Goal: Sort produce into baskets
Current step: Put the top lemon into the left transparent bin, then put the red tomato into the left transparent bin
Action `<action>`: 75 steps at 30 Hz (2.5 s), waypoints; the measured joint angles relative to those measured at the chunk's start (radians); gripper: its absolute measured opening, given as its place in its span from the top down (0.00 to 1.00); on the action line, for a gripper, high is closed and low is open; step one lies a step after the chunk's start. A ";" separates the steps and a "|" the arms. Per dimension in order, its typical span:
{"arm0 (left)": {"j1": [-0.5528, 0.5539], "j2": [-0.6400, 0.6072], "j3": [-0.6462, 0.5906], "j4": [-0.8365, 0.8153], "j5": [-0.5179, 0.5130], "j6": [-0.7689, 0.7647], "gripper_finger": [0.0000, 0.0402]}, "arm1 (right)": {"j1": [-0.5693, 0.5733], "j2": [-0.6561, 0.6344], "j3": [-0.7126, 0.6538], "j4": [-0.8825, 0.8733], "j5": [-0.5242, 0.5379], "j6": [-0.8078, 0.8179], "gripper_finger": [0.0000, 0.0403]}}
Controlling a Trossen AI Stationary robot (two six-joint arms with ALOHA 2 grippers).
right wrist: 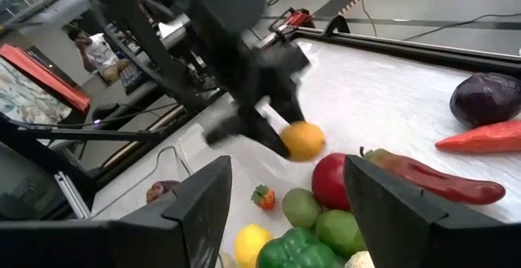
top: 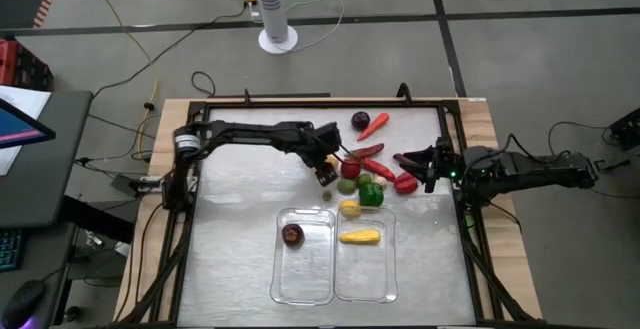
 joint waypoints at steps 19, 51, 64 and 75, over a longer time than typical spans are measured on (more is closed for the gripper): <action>-0.439 -0.313 0.001 -0.123 0.026 -0.318 0.47 | 0.001 0.000 0.000 0.019 -0.008 -0.025 0.34; -0.080 -0.117 0.041 -0.012 0.057 -0.148 0.34 | 0.003 0.100 0.018 0.022 -0.033 0.056 0.34; -0.034 -0.030 0.096 0.121 0.006 -0.097 0.14 | 0.016 0.010 0.101 0.043 -0.107 -0.043 0.34; -0.045 0.029 0.096 0.210 0.035 -0.177 0.21 | 0.015 -0.134 0.045 0.039 -0.133 -0.015 0.34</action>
